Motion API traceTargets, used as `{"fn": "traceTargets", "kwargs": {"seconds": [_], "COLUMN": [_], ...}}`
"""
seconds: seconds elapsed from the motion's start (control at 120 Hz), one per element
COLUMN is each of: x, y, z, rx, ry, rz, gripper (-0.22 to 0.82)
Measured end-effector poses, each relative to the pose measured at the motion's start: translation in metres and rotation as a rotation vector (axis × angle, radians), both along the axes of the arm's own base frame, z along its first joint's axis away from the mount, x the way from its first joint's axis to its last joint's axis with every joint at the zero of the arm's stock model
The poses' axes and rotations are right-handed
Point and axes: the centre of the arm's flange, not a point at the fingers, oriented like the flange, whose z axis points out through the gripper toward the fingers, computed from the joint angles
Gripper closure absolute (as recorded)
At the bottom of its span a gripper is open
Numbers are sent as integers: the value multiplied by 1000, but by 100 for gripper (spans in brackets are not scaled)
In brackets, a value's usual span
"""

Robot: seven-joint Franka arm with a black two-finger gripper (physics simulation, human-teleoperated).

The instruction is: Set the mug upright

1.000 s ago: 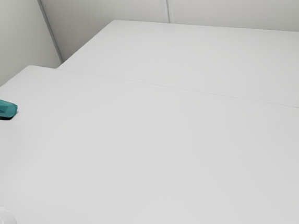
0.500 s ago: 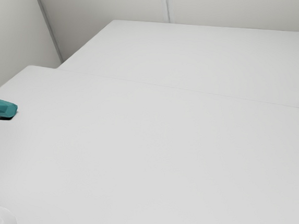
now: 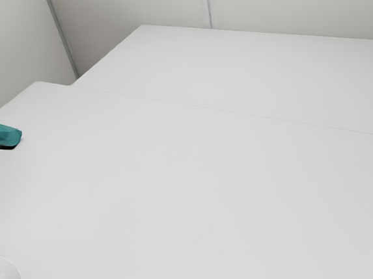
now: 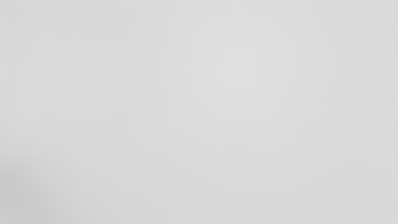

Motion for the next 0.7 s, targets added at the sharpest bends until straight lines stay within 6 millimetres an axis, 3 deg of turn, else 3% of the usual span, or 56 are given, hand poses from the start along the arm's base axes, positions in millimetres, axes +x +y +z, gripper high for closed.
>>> {"fn": "traceTargets", "kwargs": {"seconds": [0.7], "x": [-2], "y": [2], "z": [-26], "rx": [-69], "ry": [-59], "rz": [-3], "gripper": [0]}}
